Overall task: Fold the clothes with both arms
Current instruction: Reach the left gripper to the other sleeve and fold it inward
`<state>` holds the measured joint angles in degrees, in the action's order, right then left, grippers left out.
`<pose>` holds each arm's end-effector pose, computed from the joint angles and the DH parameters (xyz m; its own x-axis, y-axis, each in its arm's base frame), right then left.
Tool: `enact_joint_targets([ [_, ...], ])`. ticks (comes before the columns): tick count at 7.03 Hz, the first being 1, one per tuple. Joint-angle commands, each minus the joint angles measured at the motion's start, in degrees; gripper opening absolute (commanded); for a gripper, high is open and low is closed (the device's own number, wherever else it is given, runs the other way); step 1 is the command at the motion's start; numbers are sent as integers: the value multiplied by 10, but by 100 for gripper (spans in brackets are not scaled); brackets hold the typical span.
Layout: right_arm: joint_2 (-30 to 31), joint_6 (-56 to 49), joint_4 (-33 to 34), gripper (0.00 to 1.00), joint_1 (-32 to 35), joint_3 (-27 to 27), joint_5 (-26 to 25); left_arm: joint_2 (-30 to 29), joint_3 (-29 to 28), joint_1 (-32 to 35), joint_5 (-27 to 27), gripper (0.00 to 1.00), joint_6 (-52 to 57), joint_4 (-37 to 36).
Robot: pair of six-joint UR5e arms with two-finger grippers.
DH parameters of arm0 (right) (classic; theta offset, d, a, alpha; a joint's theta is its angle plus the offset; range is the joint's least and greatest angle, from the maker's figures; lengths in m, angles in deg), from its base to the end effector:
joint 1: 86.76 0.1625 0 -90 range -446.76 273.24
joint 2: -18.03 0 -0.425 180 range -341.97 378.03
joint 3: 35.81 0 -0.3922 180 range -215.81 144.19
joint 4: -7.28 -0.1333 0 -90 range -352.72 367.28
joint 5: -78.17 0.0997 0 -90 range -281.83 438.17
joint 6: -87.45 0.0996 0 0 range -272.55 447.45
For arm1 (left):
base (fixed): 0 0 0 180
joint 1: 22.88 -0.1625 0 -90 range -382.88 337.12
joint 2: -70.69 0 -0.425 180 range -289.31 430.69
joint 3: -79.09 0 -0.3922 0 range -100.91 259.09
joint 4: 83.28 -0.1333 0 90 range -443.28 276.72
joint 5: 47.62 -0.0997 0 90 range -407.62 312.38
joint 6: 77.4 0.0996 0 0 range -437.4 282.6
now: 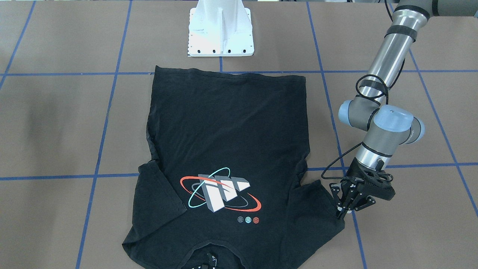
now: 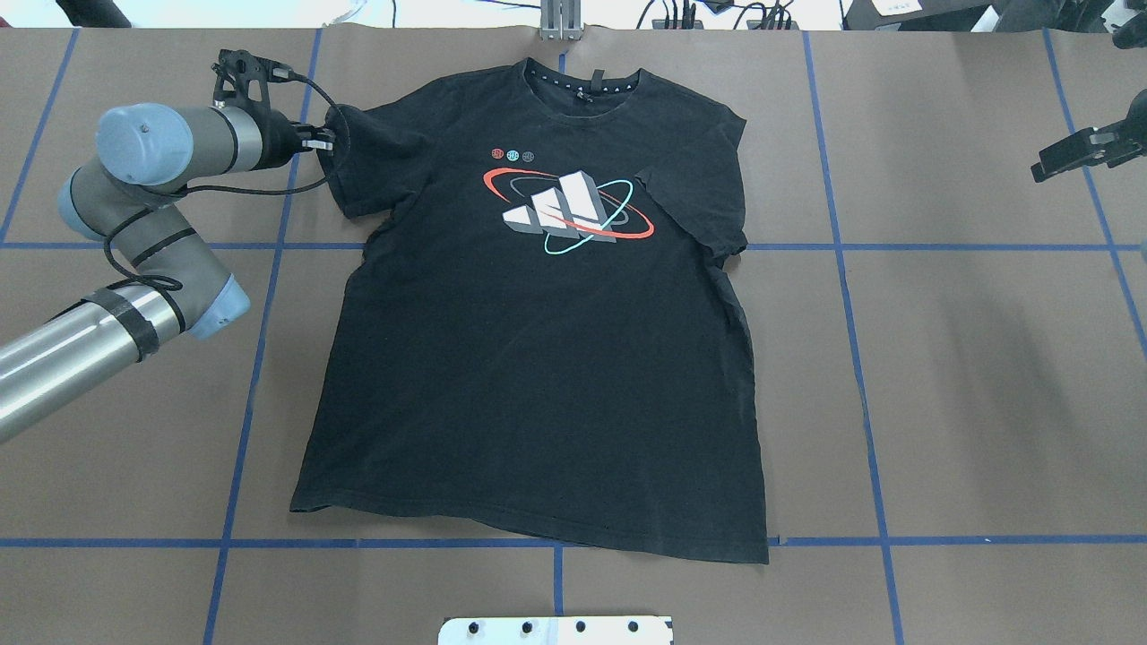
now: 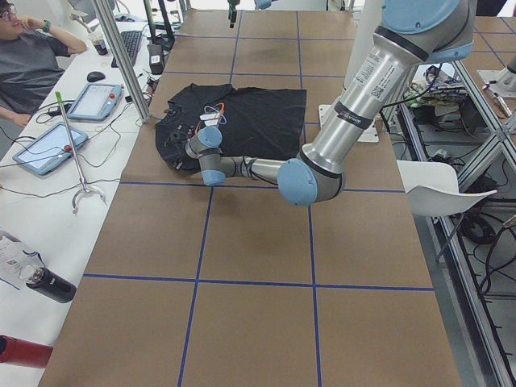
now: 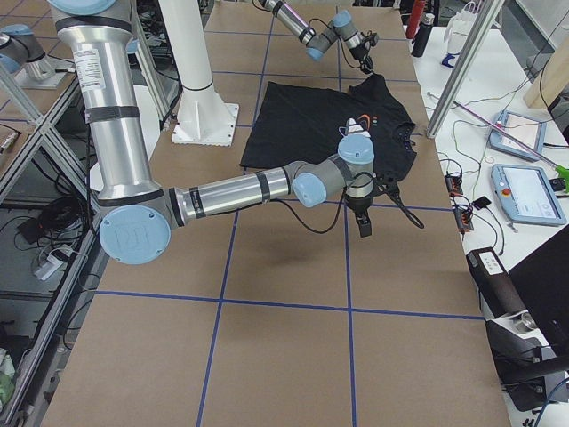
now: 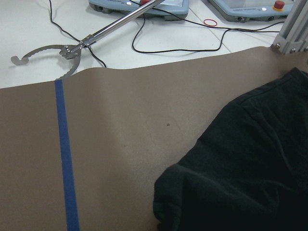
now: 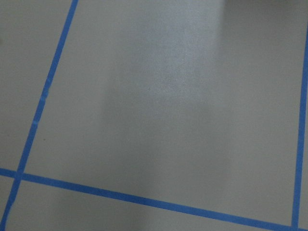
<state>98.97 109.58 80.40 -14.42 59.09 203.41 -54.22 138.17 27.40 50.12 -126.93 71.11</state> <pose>-0.1021 -0.5708 0.5063 0.7359 -0.1824 0.6520 -0.0181 0.9574 0.2882 0.3953 -0.6635 0.4274 0.6219 0.2579 -0.7394 0.3661 0.7389 0.5656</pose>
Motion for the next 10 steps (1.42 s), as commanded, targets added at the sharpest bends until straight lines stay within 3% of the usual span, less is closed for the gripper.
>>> enact_joint_targets([
  [1, 0, 2, 0, 100, 0, 0, 0, -20, 108, -23, -51, 0, -75, -203],
  [2, 0, 3, 0, 100, 0, 0, 0, -54, 131, -52, -79, 0, -119, -305],
  [4, 0, 3, 0, 100, 0, 0, 0, -125, 118, -101, -104, 0, -185, -397],
  [6, -1, 3, 0, 100, -1, -1, 0, -214, 17, -114, -104, 0, -230, -412],
  [7, -1, 3, 0, 100, -2, -1, 0, -218, 11, -114, -105, 0, -229, -410],
  [9, -1, 3, 0, 100, -2, -1, 0, -194, 23, -111, -112, 100, -193, -376],
  [10, -2, 4, 1, 100, -2, 1, 0, -155, 60, -109, -107, 100, -168, -329],
])
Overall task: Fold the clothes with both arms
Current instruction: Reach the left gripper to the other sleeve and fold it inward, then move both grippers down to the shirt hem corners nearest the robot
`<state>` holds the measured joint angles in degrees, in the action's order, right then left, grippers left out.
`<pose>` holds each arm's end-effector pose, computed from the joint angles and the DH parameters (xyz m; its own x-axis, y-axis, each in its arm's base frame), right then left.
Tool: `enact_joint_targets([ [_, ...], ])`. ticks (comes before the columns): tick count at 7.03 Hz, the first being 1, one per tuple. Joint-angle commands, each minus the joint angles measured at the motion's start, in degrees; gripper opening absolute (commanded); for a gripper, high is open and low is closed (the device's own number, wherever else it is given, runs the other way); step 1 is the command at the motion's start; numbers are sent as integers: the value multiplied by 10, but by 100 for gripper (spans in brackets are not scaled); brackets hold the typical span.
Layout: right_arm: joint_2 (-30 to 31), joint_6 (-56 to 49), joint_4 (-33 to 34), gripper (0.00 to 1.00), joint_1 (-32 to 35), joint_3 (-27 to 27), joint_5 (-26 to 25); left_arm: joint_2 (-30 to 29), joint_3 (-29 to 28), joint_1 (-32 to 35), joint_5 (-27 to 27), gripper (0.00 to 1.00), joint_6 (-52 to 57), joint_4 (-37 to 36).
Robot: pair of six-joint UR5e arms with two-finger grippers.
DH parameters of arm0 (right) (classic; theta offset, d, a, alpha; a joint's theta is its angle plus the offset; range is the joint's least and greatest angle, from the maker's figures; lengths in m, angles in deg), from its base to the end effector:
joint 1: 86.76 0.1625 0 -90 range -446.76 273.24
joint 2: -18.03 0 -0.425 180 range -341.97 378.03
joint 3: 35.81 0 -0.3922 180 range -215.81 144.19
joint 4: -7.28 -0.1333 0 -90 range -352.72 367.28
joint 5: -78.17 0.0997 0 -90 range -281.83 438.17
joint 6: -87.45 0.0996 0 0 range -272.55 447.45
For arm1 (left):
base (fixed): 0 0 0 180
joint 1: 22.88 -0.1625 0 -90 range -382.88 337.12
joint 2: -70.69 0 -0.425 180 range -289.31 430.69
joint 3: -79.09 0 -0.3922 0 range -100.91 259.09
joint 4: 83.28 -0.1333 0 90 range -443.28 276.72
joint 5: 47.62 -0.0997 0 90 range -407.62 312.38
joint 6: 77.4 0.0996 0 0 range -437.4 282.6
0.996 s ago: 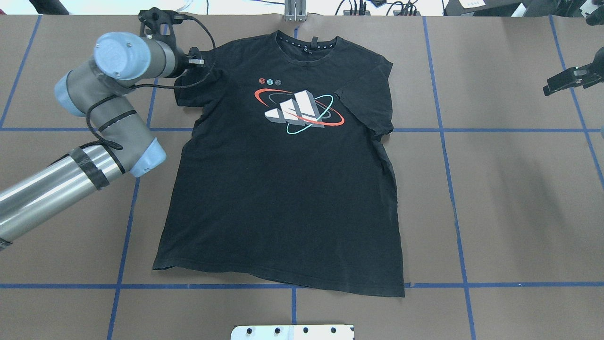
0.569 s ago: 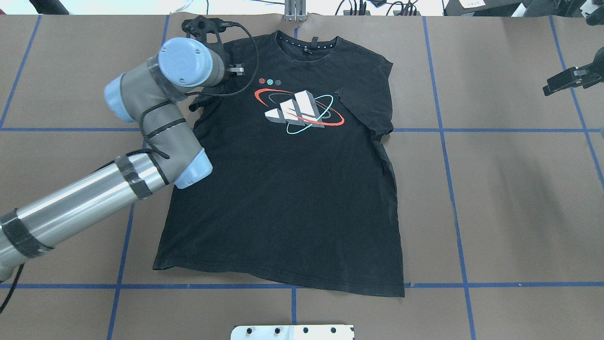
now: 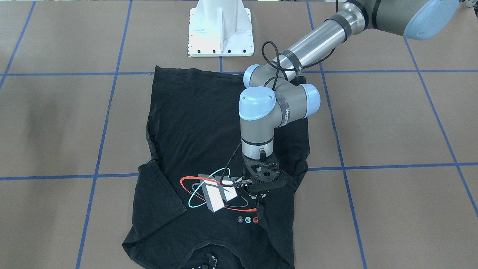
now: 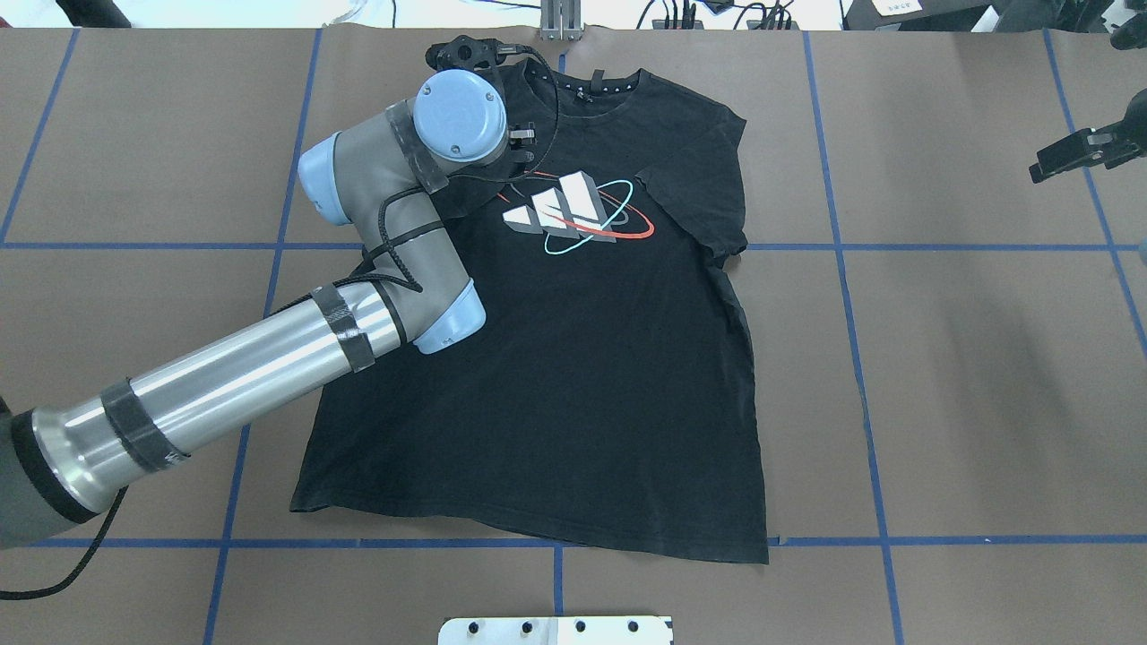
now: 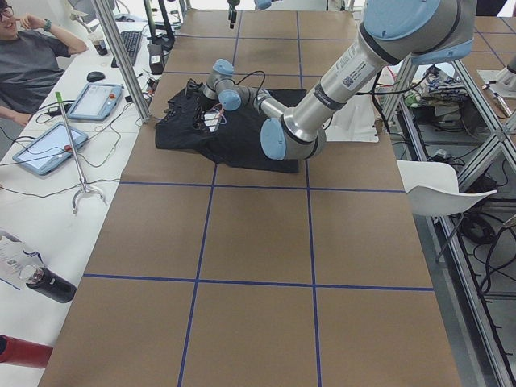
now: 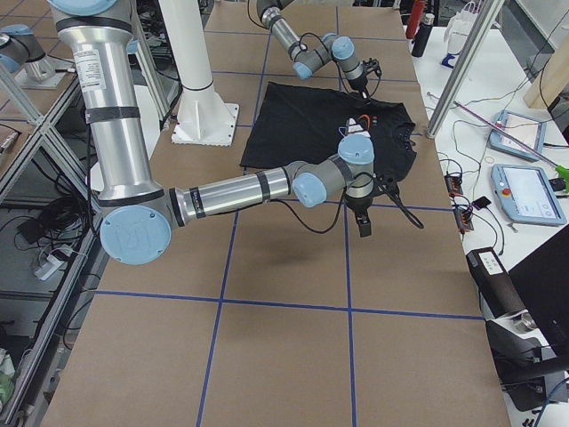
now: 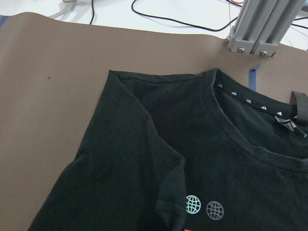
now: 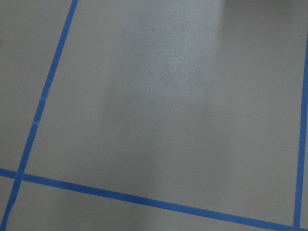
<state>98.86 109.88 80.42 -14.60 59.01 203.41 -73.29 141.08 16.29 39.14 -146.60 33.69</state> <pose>-0.1042 -0.5712 0.5060 0.7352 -0.1798 0.6535 -0.0189 0.9583 0.2850 0.5602 -0.6356 0.2211 0.6731 -0.0911 -0.7339 0.4563 0.8321 0.3152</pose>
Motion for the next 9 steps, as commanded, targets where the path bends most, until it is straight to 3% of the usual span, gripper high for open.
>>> enact_joint_targets([
  [1, -2, 22, 0, 100, -2, 9, 0, 80, 102, 9, 5, 100, 96, 51],
  [5, 40, 218, -1, 100, -92, 158, -14, 306, 452, 13, 91, 100, 157, 48],
  [6, 64, 280, 0, 100, -133, 211, -37, 335, 498, 13, 106, 100, 148, 48],
  [8, 83, 397, 0, 100, -248, 273, -133, 352, 509, 6, 134, 100, 155, 48],
  [9, 91, 443, 0, 100, -313, 290, -190, 395, 525, 5, 147, 100, 151, 48],
])
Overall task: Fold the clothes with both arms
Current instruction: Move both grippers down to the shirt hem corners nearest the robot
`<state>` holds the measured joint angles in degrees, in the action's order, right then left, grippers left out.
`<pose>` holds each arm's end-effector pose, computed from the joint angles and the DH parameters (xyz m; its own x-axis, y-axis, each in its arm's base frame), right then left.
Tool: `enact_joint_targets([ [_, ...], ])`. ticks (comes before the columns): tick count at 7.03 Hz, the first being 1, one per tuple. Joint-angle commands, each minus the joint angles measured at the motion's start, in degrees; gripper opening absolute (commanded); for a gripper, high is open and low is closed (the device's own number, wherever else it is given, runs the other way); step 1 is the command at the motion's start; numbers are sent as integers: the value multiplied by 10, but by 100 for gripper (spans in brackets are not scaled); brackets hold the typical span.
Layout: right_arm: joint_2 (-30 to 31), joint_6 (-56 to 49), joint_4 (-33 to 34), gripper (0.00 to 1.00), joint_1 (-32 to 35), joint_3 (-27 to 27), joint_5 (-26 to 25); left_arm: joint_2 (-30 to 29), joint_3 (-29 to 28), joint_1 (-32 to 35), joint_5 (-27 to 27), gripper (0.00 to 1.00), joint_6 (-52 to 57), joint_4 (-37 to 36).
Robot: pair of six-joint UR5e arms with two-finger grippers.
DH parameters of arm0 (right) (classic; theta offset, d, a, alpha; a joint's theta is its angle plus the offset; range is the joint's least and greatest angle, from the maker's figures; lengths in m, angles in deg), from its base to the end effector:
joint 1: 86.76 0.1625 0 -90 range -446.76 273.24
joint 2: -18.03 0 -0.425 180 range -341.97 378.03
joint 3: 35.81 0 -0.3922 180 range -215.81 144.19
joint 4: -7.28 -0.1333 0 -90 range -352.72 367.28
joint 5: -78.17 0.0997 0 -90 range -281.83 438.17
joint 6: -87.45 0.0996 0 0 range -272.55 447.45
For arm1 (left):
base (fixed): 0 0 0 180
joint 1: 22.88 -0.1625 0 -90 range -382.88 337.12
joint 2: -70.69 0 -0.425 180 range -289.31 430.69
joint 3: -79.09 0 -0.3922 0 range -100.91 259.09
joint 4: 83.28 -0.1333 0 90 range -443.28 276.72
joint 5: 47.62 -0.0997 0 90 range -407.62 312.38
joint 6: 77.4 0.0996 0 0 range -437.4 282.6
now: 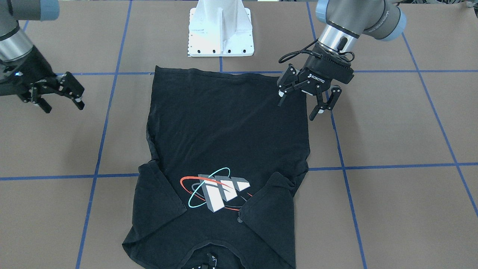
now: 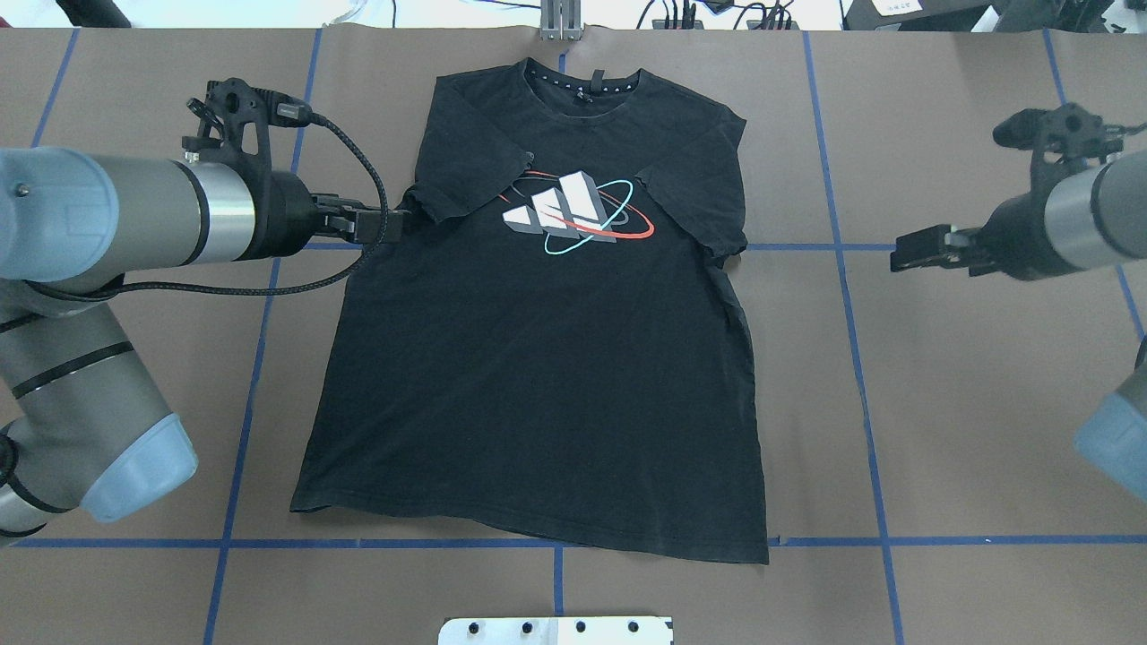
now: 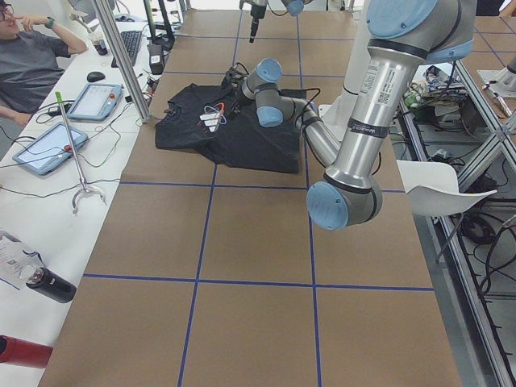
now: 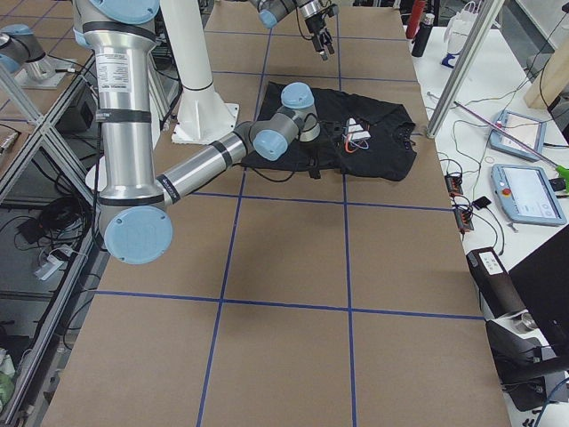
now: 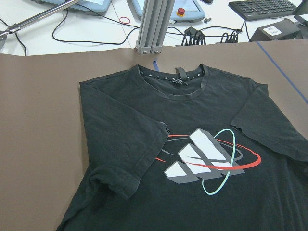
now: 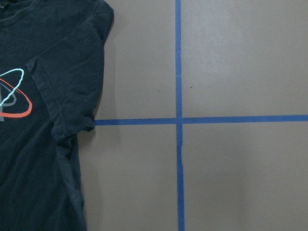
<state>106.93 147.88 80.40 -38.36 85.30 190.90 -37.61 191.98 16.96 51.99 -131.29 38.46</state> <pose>-0.2443 -0.4179 0.3632 0.6229 0.0160 0.7822 -0.2167 0.9642 0.1529 0.3489 -0.4430 0.2412 0.4821 0.3545 -0.8012 0.2785 0.8050 0.5238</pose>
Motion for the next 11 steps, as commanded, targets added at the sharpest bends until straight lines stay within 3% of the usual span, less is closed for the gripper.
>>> enact_joint_targets([
  [1, 25, 104, 0, 100, -135, 53, -110, 96, 37, -5, 18, 100, 1, 4],
  [3, 71, 195, 0, 100, -269, 98, -220, 167, 66, -68, -10, 100, -4, 5],
  [5, 87, 245, 0, 100, -351, 107, -300, 200, 67, -155, -64, 100, -74, 6],
  [10, 83, 246, 0, 100, -355, 110, -306, 221, 57, -252, -67, 100, -171, 5],
  [11, 83, 246, 0, 100, -355, 109, -309, 221, 52, -266, -72, 88, -207, 5],
])
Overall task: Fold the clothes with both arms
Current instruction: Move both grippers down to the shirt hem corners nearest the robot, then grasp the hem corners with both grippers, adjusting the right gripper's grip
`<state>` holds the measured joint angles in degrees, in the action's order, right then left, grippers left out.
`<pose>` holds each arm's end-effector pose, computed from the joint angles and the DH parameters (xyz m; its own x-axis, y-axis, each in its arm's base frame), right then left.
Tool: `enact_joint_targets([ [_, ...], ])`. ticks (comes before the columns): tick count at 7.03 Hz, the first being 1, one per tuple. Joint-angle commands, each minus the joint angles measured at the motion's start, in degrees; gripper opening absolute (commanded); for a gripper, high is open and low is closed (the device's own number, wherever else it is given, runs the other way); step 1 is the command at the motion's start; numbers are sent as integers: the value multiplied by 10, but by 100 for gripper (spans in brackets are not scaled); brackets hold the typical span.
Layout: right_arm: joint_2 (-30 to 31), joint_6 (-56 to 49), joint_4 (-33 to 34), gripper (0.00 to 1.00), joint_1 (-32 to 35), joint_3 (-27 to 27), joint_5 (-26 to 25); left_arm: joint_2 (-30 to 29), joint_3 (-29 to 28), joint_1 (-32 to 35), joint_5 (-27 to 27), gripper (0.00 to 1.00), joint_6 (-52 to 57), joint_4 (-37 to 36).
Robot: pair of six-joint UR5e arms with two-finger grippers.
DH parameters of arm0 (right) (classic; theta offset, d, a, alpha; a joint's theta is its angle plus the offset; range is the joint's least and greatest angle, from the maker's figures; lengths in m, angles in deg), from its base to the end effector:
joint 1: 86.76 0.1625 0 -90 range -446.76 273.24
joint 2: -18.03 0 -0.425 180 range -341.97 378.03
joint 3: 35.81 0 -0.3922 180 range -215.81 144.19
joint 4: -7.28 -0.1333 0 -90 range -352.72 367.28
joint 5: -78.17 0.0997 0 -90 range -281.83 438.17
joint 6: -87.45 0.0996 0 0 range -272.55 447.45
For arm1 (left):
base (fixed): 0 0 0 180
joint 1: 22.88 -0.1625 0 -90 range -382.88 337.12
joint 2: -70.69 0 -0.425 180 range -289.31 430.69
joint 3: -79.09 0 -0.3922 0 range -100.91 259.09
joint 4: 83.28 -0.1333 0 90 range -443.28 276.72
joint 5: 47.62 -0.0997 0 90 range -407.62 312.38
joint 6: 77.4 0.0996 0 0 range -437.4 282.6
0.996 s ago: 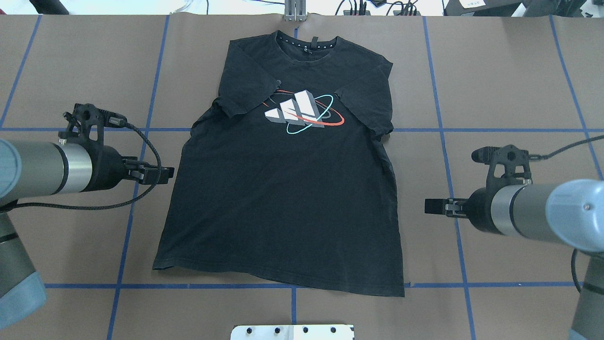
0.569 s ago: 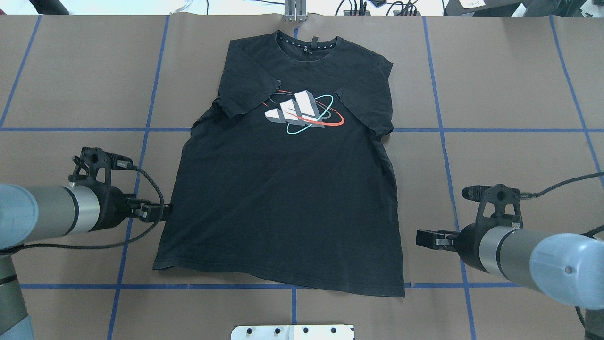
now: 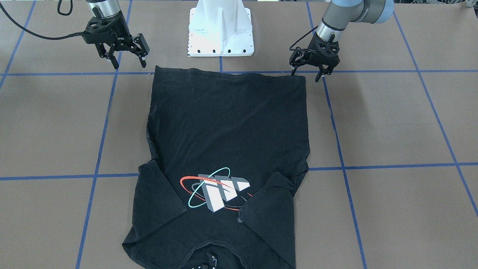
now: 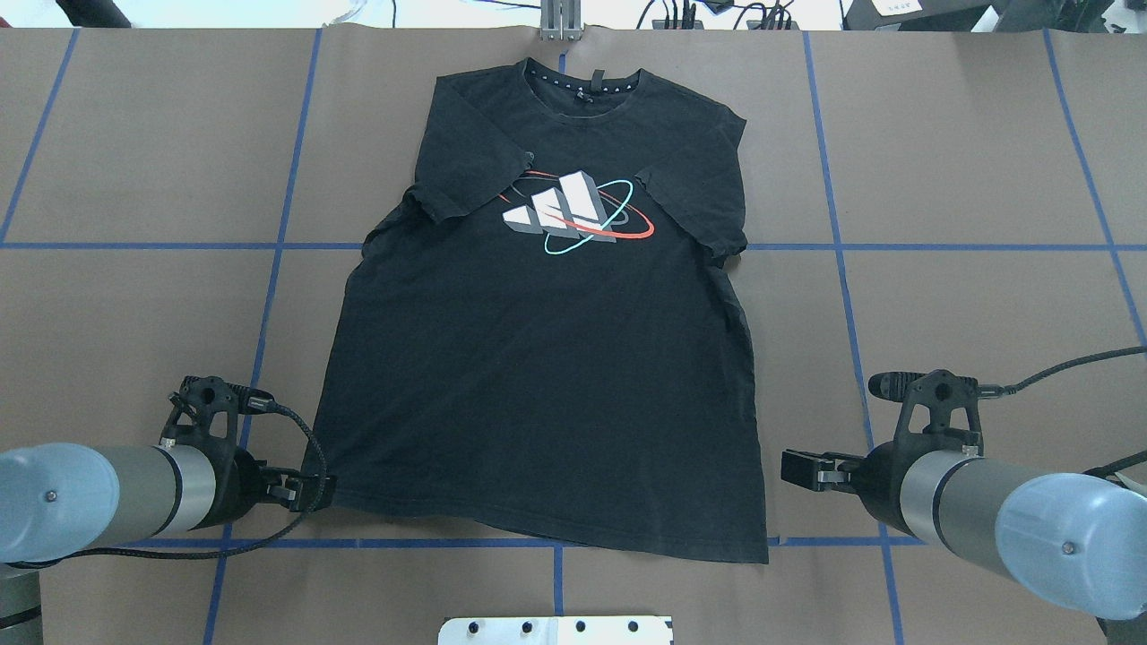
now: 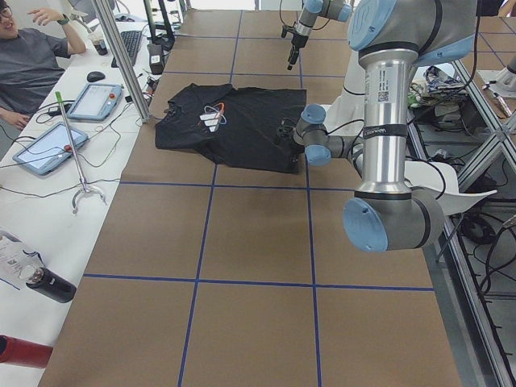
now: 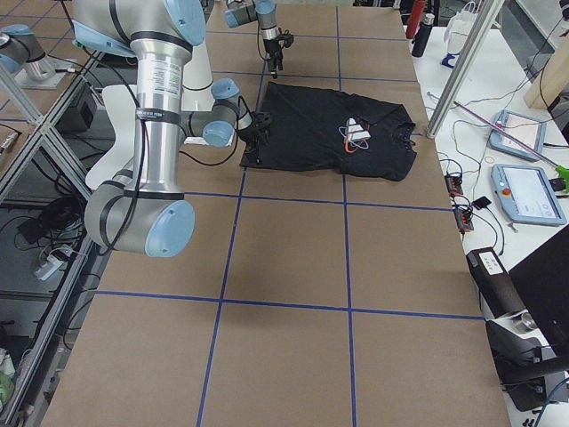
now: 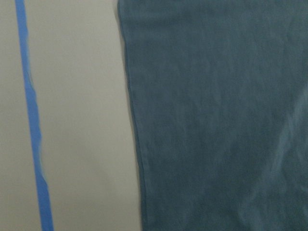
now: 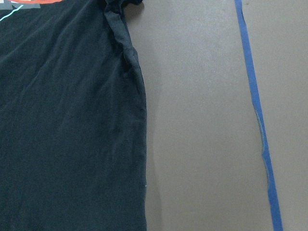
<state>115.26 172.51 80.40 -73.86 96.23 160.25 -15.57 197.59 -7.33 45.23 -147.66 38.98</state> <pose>-0.3646 -0.2343 0.3432 0.6301 0.0568 0.7744 -0.2733 0.9497 0.1527 0.4147 -0.2486 0.3928 0.5705 0.1914 -0.7987 0.0371 0.9655 0.2579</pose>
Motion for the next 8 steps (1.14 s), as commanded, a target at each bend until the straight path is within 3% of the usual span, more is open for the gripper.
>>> enact_joint_targets([
  [1, 0, -1, 0, 100, -1, 1, -6, -1, -6, -25, -11, 69, -72, 1],
  [2, 0, -1, 0, 100, 0, 0, -6, -3, -6, -25, -10, 58, -86, 1],
  [3, 0, -1, 0, 100, -1, 0, -8, -2, -6, -25, -7, 56, -89, 3],
  [8, 0, -1, 0, 100, -1, -1, -10, 5, -16, -22, -4, 55, -87, 22],
])
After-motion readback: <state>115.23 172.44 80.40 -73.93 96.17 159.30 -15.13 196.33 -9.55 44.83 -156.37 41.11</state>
